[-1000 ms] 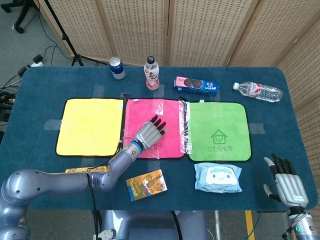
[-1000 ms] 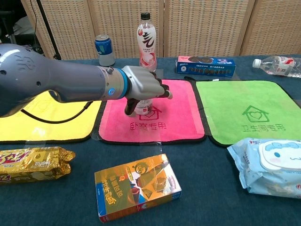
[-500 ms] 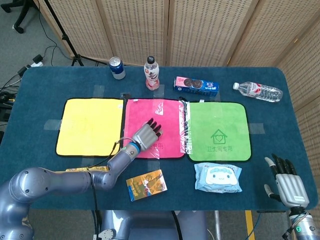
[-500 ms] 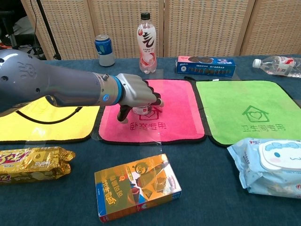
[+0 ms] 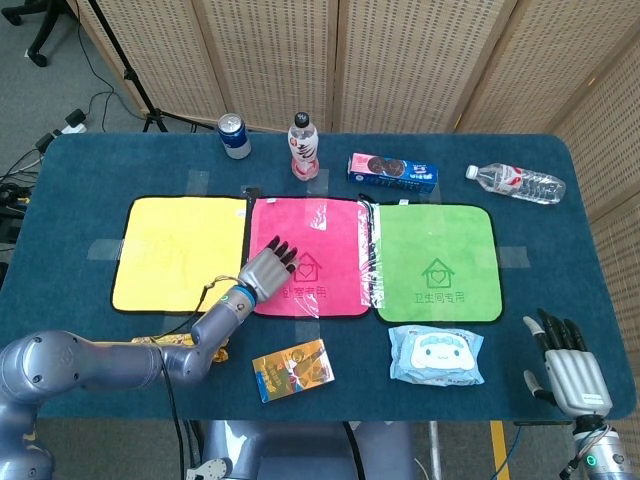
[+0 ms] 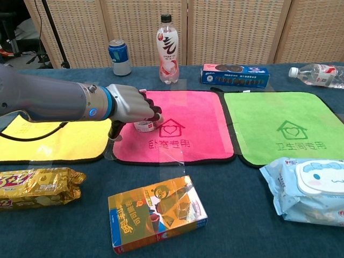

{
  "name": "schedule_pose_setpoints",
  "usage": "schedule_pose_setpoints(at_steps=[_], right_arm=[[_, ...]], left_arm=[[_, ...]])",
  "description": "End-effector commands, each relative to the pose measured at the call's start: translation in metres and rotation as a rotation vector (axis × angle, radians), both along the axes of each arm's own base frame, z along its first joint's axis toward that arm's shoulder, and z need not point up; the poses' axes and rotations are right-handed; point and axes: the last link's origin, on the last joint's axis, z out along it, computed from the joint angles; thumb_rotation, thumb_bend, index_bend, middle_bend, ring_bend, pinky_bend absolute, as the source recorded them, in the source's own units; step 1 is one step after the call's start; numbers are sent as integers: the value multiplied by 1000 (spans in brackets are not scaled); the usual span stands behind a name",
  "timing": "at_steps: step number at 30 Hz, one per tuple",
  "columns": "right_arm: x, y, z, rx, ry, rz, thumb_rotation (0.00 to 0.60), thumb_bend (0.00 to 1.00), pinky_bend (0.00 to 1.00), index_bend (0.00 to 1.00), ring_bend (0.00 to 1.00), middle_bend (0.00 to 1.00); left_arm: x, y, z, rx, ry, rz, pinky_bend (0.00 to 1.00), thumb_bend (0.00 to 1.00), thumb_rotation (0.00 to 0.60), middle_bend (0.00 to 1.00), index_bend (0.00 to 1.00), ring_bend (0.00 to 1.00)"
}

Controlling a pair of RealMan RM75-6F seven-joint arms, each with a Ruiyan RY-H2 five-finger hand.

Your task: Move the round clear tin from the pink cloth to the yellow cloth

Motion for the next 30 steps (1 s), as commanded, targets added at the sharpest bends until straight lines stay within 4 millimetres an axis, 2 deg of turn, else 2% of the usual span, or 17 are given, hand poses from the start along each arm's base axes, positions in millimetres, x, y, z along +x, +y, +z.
schedule_pose_setpoints(at_steps=[1,9,18,30], right_arm=[[1,0,-2,4,4,6,600,414,7,50,0,0],[2,1,-5,15,15,10,600,414,7,50,0,0],[7,4,-7,16,26,30,600,414,7,50,0,0],[11,6,-9,21,36,44,600,414,7,50,0,0]], left_arm=[[-4,-2,6,4,5,-3,0,316,600,0,0,0],[-15,-8,20,9,32,-16,0,318,600,0,0,0],[-44,-21,39,1,95,-4,0,319,600,0,0,0],[-81,-25,58,20,134,49,0,322,600,0,0,0]])
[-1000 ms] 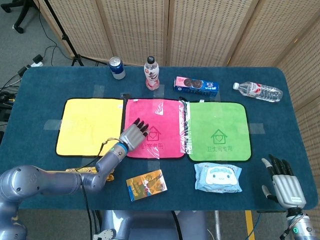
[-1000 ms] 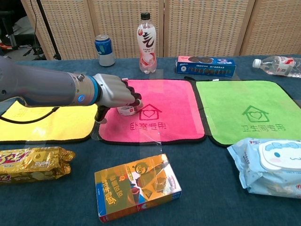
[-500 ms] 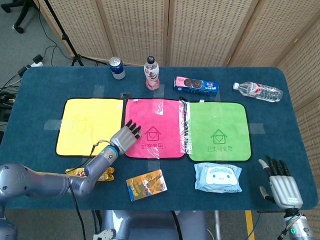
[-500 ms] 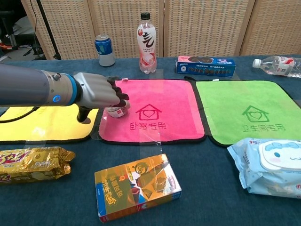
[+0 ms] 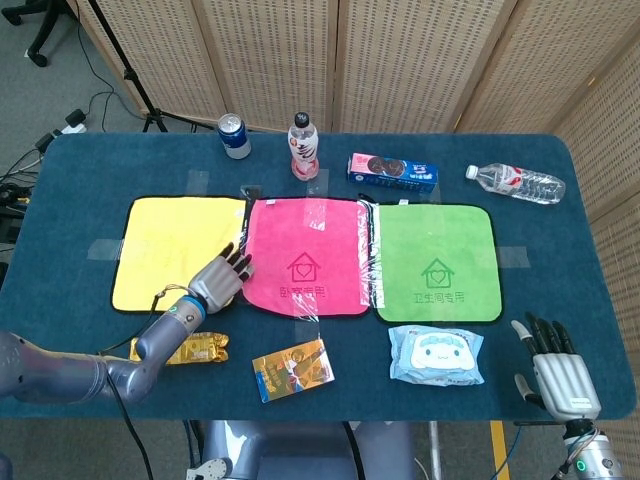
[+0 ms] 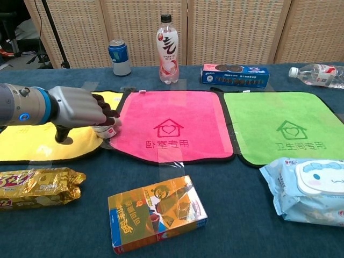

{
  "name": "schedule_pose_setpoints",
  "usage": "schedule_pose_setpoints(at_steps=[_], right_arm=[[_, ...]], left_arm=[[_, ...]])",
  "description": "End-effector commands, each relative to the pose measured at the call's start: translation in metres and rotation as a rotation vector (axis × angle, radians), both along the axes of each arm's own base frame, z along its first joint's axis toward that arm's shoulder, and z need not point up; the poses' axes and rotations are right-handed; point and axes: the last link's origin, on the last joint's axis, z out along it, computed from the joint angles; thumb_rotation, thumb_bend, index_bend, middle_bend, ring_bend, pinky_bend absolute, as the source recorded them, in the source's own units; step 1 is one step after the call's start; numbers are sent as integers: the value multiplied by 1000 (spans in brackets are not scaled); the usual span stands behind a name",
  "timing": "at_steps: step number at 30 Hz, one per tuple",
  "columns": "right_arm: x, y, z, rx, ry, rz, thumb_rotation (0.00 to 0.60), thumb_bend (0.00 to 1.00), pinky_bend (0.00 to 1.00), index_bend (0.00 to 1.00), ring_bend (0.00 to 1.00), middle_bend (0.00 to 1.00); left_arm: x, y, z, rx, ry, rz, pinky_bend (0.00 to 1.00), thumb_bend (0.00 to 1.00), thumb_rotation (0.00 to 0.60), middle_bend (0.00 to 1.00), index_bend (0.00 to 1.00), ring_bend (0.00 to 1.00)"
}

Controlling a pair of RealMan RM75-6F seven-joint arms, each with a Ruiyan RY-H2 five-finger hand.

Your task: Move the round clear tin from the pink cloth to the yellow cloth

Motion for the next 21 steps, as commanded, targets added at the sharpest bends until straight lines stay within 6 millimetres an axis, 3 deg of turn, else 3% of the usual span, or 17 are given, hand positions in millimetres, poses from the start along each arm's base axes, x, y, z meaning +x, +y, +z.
schedule_pose_setpoints(at_steps=[1,21], right_arm=[[0,0,0,2,2,1,600,414,7,50,0,0],[3,2,-3,5,7,16,600,414,7,50,0,0]], left_arm=[[-9,-1,4,5,11,12,0,323,600,0,0,0],[-47,-5,46,61,63,43,0,326,600,0,0,0]])
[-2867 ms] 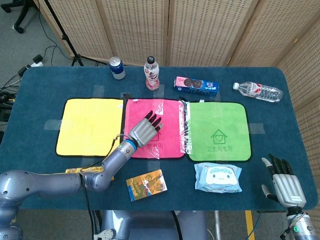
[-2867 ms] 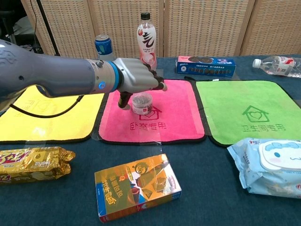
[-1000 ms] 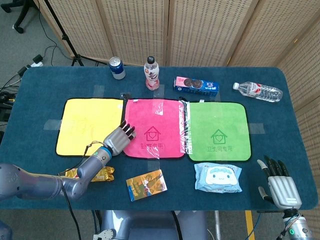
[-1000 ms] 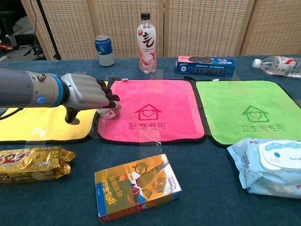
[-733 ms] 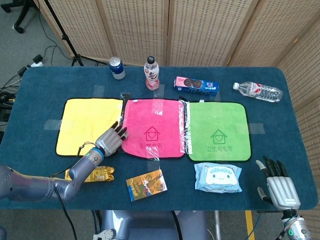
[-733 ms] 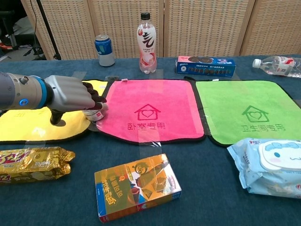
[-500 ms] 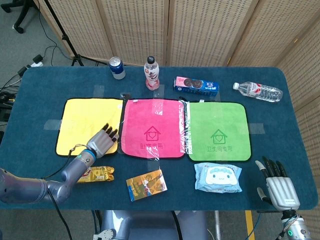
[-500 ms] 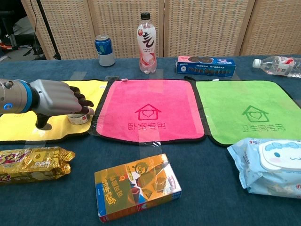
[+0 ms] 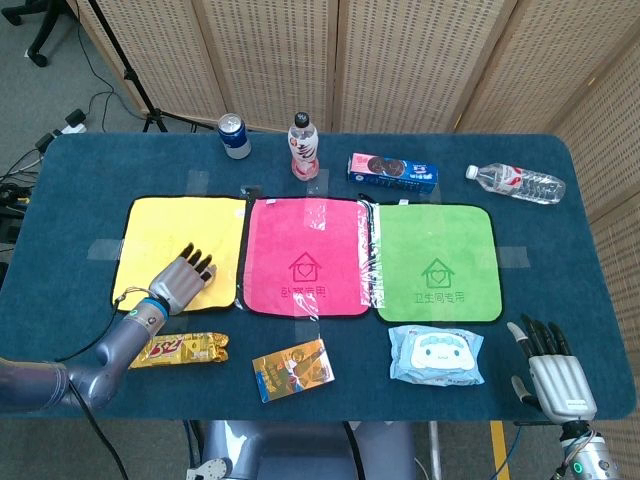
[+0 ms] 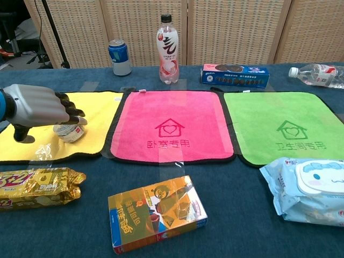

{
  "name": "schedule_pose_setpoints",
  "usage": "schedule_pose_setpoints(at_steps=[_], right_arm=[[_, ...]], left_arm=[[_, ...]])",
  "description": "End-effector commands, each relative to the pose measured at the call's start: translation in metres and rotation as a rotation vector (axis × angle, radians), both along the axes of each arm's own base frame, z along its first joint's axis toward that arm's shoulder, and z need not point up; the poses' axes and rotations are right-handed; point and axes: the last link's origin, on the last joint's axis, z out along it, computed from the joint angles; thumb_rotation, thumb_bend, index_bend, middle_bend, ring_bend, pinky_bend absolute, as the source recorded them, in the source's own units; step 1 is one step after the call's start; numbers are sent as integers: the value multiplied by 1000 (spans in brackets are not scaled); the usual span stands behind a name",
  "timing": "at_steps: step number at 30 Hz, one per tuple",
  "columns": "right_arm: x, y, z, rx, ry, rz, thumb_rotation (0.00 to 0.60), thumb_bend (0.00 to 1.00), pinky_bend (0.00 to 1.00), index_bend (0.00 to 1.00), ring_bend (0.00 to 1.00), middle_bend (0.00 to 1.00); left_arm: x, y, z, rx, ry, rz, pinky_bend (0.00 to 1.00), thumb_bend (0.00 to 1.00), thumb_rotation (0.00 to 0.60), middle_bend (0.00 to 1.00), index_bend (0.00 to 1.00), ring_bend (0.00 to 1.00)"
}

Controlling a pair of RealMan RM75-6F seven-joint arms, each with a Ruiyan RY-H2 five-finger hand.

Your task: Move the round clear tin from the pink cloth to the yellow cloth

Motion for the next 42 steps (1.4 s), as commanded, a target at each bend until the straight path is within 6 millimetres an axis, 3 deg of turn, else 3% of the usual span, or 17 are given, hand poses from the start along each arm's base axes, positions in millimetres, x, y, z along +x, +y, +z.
schedule_pose_setpoints(at_steps=[1,17,31,37,42], right_arm=[[0,0,0,-1,0,2,600,414,7,50,0,0],[4,2,1,-5,-6,17,600,414,7,50,0,0],[7,3,3,-9,-14,31,600,414,7,50,0,0],[9,4,4,-14,-18,41,600,414,7,50,0,0],[12,3,8,-44,-29,59,600,414,7,50,0,0]], left_arm=[[-4,0,9,11,9,4,0,326,600,0,0,0],[-28,-9,39,44,73,30,0,328,600,0,0,0],[-20,2,69,170,18,26,0,331,600,0,0,0],[3,5,84,256,-190,67,0,331,600,0,0,0],[18,-19,82,325,-536,97,0,322,600,0,0,0]])
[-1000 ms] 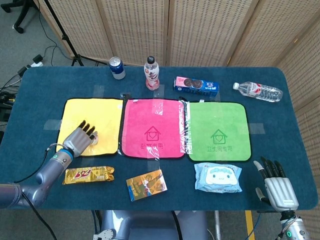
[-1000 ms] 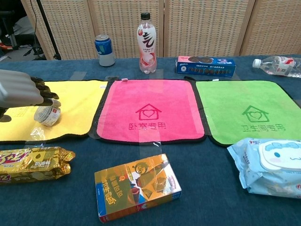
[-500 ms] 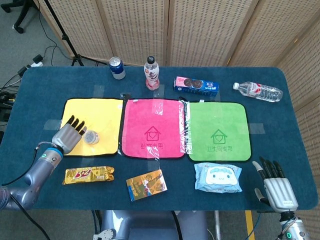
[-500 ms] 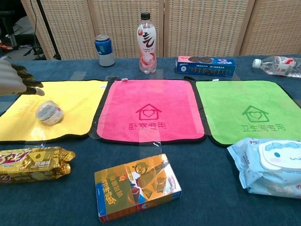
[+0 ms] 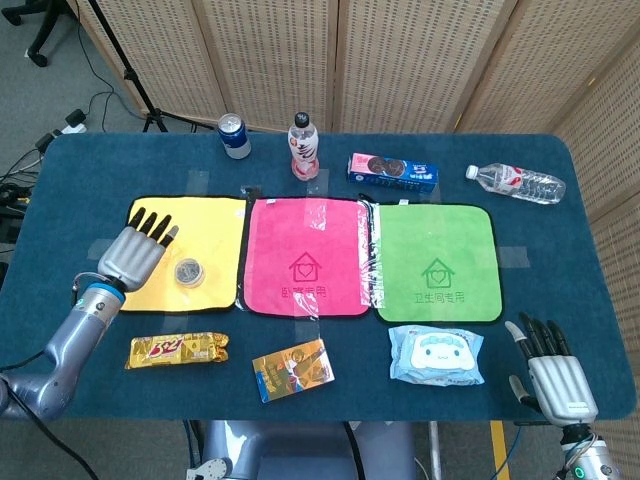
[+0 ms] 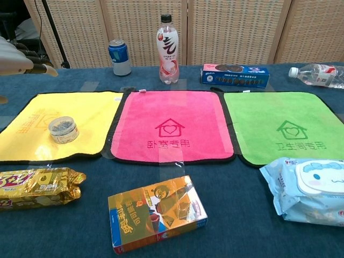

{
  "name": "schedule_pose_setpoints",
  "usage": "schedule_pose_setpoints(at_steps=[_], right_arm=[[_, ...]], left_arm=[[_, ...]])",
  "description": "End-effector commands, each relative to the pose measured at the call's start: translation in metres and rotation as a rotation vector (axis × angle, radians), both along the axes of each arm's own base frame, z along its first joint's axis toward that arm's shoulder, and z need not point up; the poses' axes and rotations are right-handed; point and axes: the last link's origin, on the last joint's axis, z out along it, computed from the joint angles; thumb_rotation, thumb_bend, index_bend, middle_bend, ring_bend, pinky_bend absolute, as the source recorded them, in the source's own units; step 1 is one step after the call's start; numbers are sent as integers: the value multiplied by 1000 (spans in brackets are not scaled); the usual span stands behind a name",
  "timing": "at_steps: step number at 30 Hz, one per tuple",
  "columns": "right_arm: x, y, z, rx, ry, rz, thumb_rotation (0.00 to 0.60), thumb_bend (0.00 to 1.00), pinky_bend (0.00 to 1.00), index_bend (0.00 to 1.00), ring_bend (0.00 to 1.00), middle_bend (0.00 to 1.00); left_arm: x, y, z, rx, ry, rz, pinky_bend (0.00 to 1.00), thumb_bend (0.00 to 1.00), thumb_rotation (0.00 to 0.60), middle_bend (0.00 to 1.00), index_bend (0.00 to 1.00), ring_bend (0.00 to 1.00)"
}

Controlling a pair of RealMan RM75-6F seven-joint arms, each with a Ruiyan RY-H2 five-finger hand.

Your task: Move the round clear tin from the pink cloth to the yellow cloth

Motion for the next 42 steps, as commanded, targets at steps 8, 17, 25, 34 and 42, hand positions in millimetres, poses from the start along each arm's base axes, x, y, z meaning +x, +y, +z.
schedule_pose_setpoints(at_steps=[8,17,25,34,42], right_arm=[[8,1,6,-80,-47,68,600,414,7,50,0,0],[11,3,9,-91,-47,83,600,414,7,50,0,0],[15,5,18,-130,-41,99,600,414,7,50,0,0],[19,6,19,-127,-49,103,600,414,7,50,0,0],[24,8,11,-100,-35,120,600,414,7,50,0,0]], left_arm=[[3,-88,-7,219,-575,-103,0,302,600,0,0,0],[-20,-147,-6,279,-682,-91,0,296,600,0,0,0],[-36,-186,2,346,-692,-48,0,289,600,0,0,0],[-47,-191,11,377,-716,-69,0,282,600,0,0,0],[-50,-190,13,396,-737,-61,0,282,600,0,0,0]])
